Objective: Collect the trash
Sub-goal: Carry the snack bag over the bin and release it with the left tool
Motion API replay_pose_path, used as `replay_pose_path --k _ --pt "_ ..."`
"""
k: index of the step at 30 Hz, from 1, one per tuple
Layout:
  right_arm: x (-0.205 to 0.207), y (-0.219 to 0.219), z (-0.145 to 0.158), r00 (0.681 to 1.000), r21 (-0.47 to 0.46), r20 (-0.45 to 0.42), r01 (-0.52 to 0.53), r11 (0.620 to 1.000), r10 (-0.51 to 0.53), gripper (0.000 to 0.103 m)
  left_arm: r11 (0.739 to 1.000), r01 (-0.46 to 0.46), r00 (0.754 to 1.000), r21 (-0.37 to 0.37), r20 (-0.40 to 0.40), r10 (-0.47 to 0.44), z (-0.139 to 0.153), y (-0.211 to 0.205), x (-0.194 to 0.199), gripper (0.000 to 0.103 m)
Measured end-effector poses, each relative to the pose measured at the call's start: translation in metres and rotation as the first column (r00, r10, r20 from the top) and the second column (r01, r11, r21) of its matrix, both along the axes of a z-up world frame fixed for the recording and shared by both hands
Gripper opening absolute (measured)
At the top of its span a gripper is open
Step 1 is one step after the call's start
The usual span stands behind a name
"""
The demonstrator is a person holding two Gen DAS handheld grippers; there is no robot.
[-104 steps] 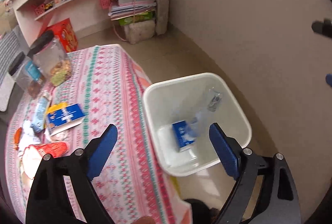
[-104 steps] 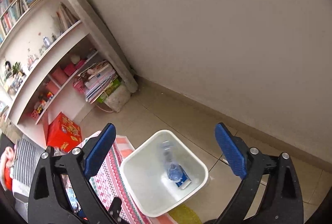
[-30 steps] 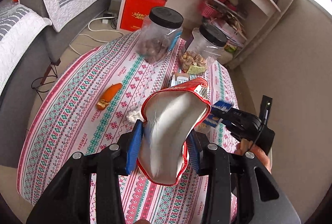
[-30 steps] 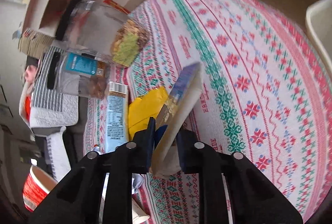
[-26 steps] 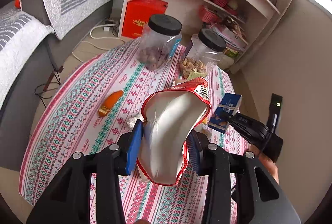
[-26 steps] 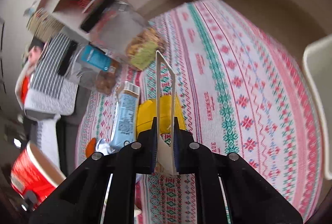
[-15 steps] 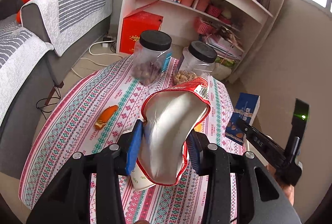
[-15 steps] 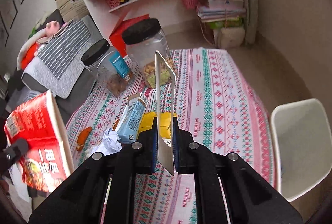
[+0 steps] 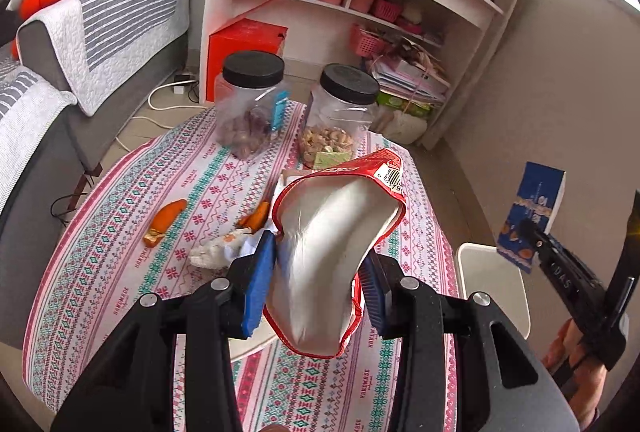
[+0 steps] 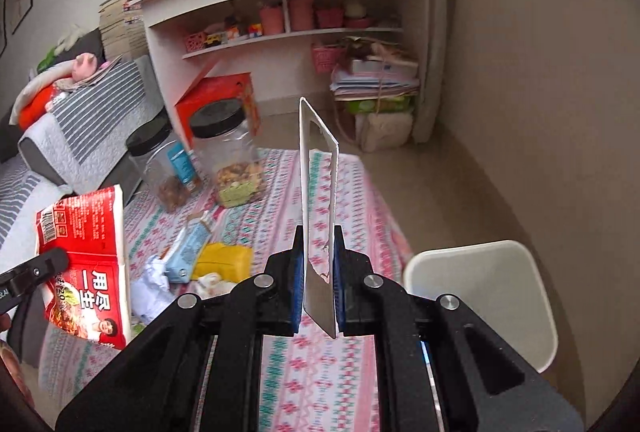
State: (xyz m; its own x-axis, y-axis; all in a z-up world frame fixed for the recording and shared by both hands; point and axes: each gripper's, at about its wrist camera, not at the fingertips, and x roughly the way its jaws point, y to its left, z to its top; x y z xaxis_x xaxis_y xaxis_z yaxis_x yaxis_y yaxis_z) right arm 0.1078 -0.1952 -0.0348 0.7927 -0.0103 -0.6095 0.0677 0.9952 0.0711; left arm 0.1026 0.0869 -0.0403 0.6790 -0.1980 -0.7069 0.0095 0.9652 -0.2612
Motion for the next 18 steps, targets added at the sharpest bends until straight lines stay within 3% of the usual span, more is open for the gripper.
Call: replay_pose_path --k 7,12,15,16,17,18 --pt "-0.01 -0.053 0.002 0.993 -0.044 -0.014 0.114 0.993 -0.114 0.012 0.998 0.066 0.998 0.005 -0.004 -0.066 -0.009 -0.038 0.004 0.041" --pt "-0.024 -0.103 0.007 0.98 0.008 -0.018 0.197 0.98 -0.197 0.013 0.991 0.137 0.991 0.001 -0.011 -0.137 -0.015 -0.075 0.005 0.041" --pt "-0.033 -0.13 0.013 0.97 0.064 -0.009 0.244 0.968 -0.244 0.029 0.983 0.183 0.983 0.011 -0.001 -0.183 -0.016 -0.102 0.004 0.041" --pt "-0.038 -0.137 0.014 0.965 0.075 -0.002 0.261 0.962 -0.262 0.046 0.98 0.198 0.98 0.005 -0.002 -0.198 -0.017 -0.11 0.004 0.041" --pt "-0.046 -0.148 0.019 0.954 0.093 0.019 0.297 0.95 -0.3 0.057 0.977 0.214 0.977 -0.002 -0.003 -0.214 -0.018 -0.118 0.004 0.041" --pt "-0.051 -0.157 0.022 0.945 0.104 0.032 0.321 0.942 -0.325 0.059 0.973 0.23 0.973 -0.006 -0.005 -0.23 -0.019 -0.128 0.004 0.041"
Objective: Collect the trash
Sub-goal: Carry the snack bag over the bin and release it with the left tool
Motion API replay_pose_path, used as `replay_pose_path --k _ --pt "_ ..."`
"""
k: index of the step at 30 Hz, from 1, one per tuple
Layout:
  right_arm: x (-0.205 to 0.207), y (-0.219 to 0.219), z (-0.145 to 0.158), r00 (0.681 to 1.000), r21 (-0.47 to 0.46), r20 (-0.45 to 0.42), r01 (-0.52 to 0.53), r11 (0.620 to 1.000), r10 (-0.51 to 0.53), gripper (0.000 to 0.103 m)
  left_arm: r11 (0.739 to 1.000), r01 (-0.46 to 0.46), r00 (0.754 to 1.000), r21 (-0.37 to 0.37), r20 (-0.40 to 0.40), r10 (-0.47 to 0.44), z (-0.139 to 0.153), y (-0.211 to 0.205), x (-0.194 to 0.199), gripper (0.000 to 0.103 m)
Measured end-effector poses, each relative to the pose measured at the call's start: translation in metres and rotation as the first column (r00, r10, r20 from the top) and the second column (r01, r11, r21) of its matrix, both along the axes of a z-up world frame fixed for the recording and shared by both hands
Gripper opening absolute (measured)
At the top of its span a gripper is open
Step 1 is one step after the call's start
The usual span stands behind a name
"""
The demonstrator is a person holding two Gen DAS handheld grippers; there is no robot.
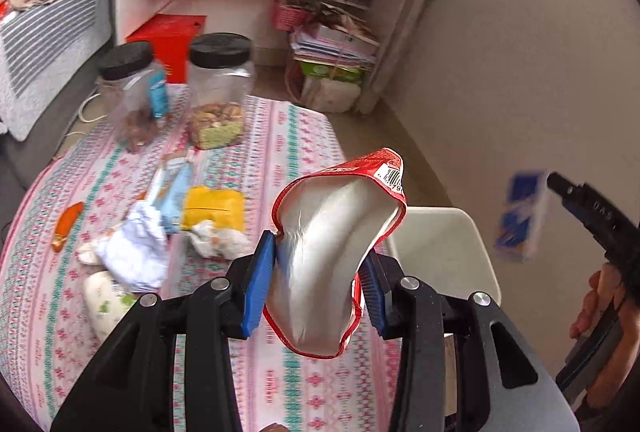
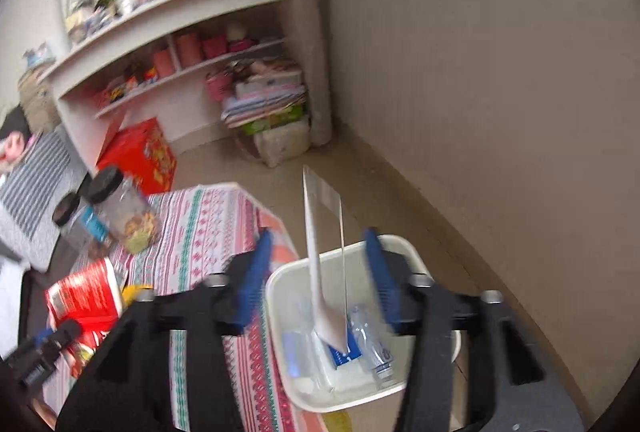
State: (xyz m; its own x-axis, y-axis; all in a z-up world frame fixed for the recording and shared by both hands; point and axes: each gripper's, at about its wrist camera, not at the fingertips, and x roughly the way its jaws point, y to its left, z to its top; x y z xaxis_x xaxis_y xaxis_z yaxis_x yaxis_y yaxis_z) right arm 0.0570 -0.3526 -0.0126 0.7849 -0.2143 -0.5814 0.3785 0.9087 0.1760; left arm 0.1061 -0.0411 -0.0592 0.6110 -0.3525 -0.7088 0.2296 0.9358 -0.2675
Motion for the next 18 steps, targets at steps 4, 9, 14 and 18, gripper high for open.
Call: replay_pose_path --k 4,9,14,18 --pt "-0.02 -0.037 0.01 0.995 0.043 0.05 0.09 0.995 -0.092 0.073 0.998 0.055 0.998 -0.017 -0.017 -0.055 -0.003 -0.041 -0.001 0.041" --pt "-0.036 -0.066 0.013 0.983 0.095 0.06 0.167 0.981 -0.173 0.078 0.99 0.134 0.99 -0.053 -0.033 -0.136 0.0 -0.1 -0.006 0.041" --pt "-0.046 -0.076 0.019 0.974 0.106 0.083 0.203 0.973 -0.212 0.082 0.98 0.194 0.98 -0.044 -0.041 -0.196 0.0 -0.155 -0.005 0.043" --pt "-0.051 -0.079 0.023 0.971 0.108 0.094 0.21 0.972 -0.22 0.085 0.981 0.189 0.98 -0.032 -0.061 -0.191 -0.003 -0.18 0.006 0.065"
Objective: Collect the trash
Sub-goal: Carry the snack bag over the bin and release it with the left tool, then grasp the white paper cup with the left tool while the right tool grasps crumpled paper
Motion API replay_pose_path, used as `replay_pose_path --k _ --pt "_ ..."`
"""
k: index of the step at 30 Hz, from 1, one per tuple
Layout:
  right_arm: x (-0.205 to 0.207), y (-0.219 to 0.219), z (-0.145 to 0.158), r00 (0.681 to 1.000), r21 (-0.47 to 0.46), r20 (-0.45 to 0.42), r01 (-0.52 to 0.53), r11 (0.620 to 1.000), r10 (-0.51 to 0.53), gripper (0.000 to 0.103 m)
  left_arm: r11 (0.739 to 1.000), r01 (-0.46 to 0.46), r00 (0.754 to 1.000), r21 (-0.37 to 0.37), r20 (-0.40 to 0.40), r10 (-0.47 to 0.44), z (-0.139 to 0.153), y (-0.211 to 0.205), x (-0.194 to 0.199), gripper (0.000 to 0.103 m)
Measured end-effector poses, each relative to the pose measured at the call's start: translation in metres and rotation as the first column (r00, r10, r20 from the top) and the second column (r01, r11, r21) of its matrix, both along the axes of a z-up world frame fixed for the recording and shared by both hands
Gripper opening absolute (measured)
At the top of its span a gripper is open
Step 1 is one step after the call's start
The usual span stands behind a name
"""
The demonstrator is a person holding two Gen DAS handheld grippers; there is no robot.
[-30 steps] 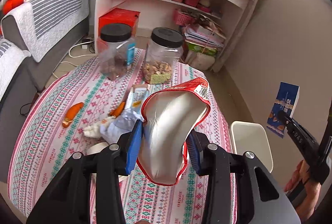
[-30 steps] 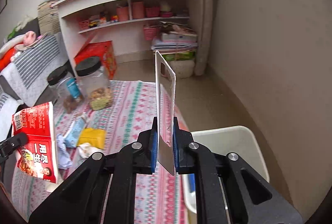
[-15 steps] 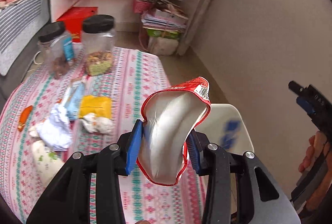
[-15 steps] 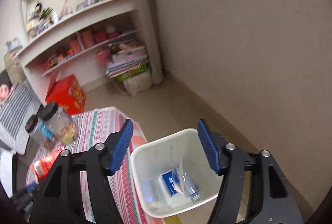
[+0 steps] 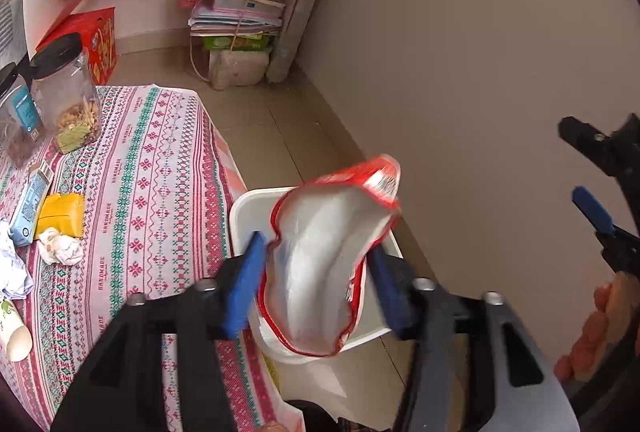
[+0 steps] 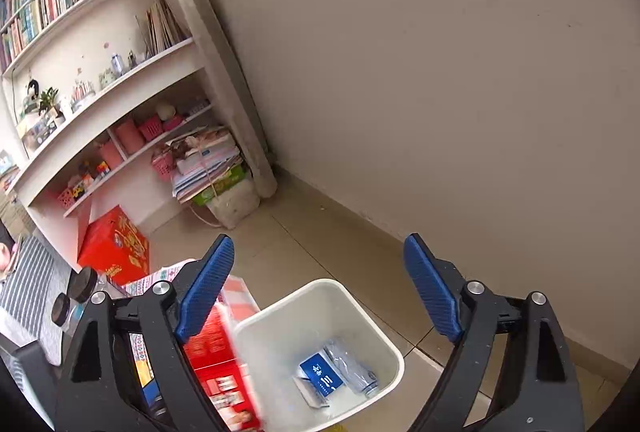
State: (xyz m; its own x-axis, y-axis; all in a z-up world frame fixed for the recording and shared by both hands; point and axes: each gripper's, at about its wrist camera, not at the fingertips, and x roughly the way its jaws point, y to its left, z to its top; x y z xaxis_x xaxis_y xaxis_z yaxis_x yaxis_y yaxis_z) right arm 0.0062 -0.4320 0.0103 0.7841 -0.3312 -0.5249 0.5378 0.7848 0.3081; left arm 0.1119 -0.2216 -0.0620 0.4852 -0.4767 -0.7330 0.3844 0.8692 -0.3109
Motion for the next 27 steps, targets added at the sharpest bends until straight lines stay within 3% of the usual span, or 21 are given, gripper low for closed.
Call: replay_pose_path --k 4,10,17,23,27 --pt "-0.002 0.001 0.002 1.0 -0.011 -0.006 0.002 1.0 -0.002 0.089 1.0 -0.009 1.0 0.003 -0.007 0.009 -0.002 0.0 0.003 0.066" --pt "0.006 0.012 0.001 0.999 -0.015 -0.033 -0.02 1.0 0.02 0.095 0.996 -0.049 0.999 0.074 0.003 0.049 -0.01 0.027 -0.004 0.067" --pt "0.034 0.055 -0.011 0.98 -0.079 -0.163 -0.13 0.988 0.116 0.096 0.972 -0.14 0.99 0.189 0.039 0.135 -0.019 0.071 -0.011 0.073" --pt "0.059 0.101 -0.021 0.946 -0.1 -0.228 -0.258 0.961 0.231 0.096 0.921 -0.264 0.963 0.285 0.025 0.268 -0.035 0.134 -0.006 0.079" --pt "0.071 0.133 -0.029 0.917 -0.089 -0.259 -0.335 0.938 0.303 0.096 0.868 -0.354 0.928 0.348 0.011 0.373 -0.048 0.185 0.0 0.08"
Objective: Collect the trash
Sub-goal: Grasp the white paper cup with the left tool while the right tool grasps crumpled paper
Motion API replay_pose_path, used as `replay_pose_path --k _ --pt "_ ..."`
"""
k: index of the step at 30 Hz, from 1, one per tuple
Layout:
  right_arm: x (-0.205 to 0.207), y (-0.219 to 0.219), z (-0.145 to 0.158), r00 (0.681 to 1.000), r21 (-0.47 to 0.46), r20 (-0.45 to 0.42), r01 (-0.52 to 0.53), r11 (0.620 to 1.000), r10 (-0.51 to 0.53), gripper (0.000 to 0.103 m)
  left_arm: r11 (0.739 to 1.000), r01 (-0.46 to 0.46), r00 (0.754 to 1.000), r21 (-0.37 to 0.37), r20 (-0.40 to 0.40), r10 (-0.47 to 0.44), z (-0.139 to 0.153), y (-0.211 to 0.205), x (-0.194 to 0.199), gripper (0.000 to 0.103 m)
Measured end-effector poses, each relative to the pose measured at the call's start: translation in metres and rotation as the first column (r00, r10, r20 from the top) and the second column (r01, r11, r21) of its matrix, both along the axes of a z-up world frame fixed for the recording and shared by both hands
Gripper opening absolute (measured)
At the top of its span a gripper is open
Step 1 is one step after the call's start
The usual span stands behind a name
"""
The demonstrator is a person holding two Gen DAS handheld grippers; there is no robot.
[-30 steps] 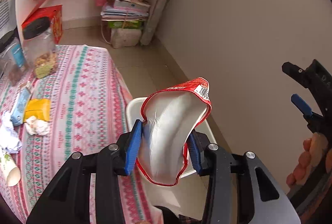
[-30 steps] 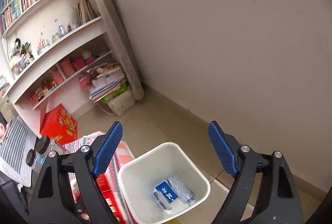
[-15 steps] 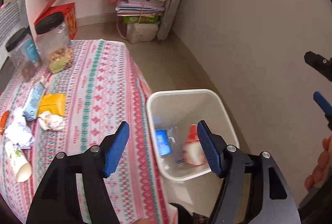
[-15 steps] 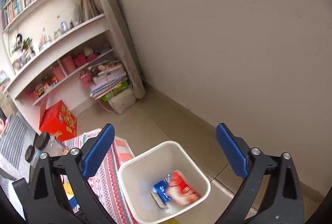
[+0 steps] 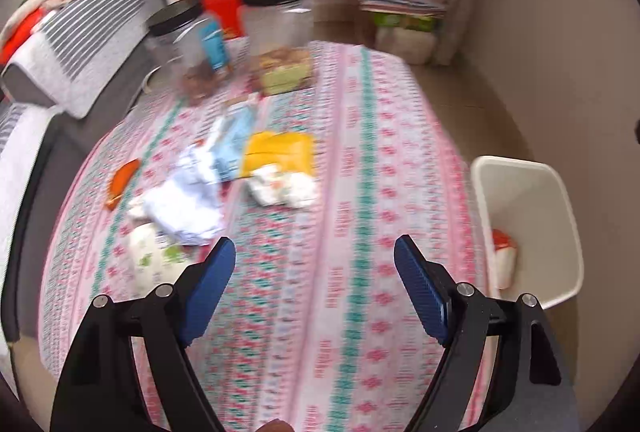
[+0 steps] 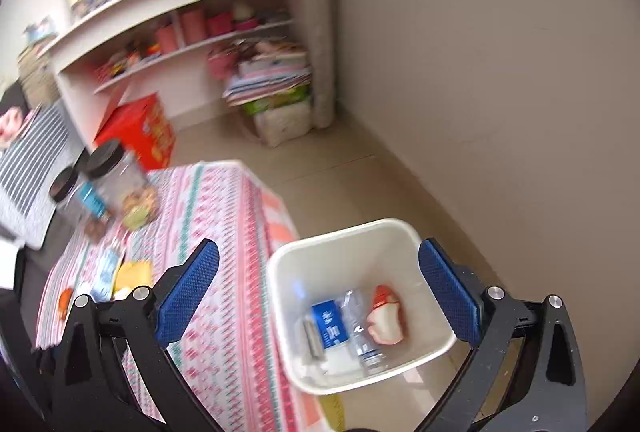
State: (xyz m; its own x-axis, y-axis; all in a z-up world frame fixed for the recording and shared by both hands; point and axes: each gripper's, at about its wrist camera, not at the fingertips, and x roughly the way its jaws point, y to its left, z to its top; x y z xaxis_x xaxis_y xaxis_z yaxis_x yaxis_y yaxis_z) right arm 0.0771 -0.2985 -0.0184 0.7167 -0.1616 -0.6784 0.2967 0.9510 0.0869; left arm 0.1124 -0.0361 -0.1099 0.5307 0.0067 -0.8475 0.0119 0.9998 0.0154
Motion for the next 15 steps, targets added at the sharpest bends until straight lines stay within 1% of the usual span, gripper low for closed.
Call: replay_pose_path --k 4,5,8,11,15 --pt "0.009 0.03 -0.006 0.998 -0.009 -0.02 -0.056 0.998 0.056 0.096 0.993 -0.113 0.992 0.04 -0.044 0.115 -0.015 0.053 0.007 0.08" --pt "0.012 0.038 -0.008 0.997 -0.012 -0.024 -0.068 0.998 0.068 0.096 0.988 -0.153 0.986 0.037 -0.062 0.155 -0.02 0.069 0.01 0.08" --pt "0.021 0.054 -0.014 0.995 -0.015 -0.041 -0.096 0.995 0.095 0.096 0.974 -0.225 0.968 0.014 -0.11 0.225 -0.032 0.099 0.014 0.08" --pt "0.03 0.071 -0.022 0.991 -0.011 -0.063 -0.122 0.992 0.121 0.096 0.961 -0.276 0.947 0.005 -0.17 0.272 -0.046 0.128 0.019 0.08" --pt "0.042 0.095 -0.034 0.983 0.009 -0.091 -0.158 0.987 0.158 0.096 0.95 -0.31 0.921 -0.035 -0.259 0.291 -0.065 0.147 0.029 0.08"
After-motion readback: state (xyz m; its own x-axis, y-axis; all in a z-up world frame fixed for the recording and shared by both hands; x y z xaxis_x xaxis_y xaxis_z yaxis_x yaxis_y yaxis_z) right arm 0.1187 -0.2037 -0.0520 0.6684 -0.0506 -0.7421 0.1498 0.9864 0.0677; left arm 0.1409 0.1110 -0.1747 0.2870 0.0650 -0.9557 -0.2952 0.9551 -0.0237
